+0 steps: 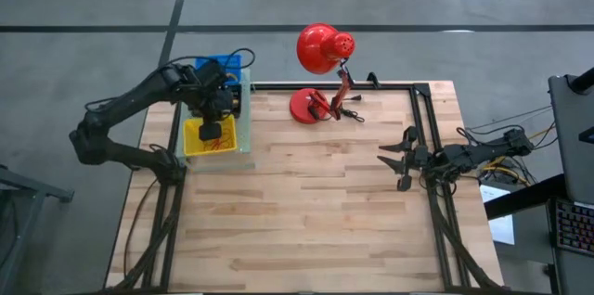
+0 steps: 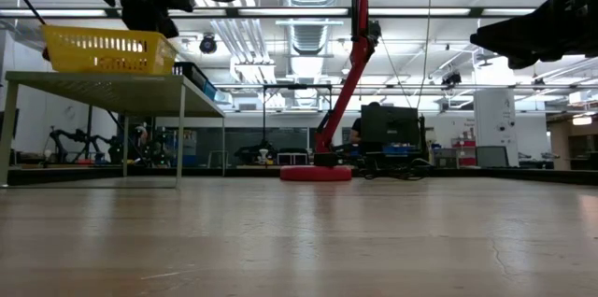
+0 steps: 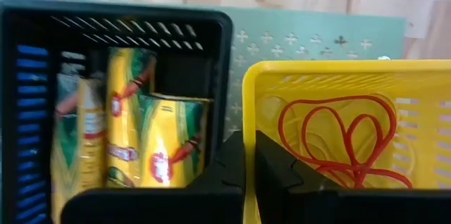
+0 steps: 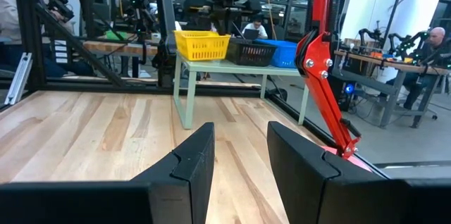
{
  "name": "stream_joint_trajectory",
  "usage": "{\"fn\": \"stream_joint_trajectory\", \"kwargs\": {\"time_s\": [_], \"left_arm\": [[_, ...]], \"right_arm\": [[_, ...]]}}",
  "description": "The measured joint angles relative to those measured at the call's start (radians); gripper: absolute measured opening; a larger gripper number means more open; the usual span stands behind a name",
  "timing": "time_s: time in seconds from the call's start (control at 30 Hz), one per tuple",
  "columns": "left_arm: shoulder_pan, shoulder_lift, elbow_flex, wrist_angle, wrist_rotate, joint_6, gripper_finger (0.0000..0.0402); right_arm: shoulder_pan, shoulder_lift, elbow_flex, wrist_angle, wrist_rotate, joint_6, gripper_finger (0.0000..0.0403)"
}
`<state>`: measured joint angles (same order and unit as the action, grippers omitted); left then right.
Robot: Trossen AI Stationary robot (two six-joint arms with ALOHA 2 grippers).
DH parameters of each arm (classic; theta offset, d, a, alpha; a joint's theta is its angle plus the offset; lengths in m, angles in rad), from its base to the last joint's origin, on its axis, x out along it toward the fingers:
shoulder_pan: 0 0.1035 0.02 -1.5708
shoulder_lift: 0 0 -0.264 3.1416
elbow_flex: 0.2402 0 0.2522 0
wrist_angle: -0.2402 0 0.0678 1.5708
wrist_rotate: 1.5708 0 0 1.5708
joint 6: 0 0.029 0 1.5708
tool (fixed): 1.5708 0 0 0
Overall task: Pick & Place Office Desk Supplies
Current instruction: Put the yellow bin on the shelf, then return to Home Position
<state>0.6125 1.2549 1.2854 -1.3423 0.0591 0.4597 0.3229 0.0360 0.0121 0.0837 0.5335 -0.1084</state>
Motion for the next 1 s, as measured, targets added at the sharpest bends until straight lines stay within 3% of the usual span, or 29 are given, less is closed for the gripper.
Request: {"fn": "stream_joint_trajectory", "kwargs": {"time_s": [0.63,1.0], "left_arm": [[0.001,0.000,-0.001,0.041,-0.008,0.042,0.0033],[0.000,-0.001,-0.001,0.037,-0.008,0.039,0.0113]], "right_arm": [[0.000,0.000,0.000,0.000,0.000,0.000,0.0127],[0.000,0.000,0.000,0.000,0.000,0.000,0.0127]]}}
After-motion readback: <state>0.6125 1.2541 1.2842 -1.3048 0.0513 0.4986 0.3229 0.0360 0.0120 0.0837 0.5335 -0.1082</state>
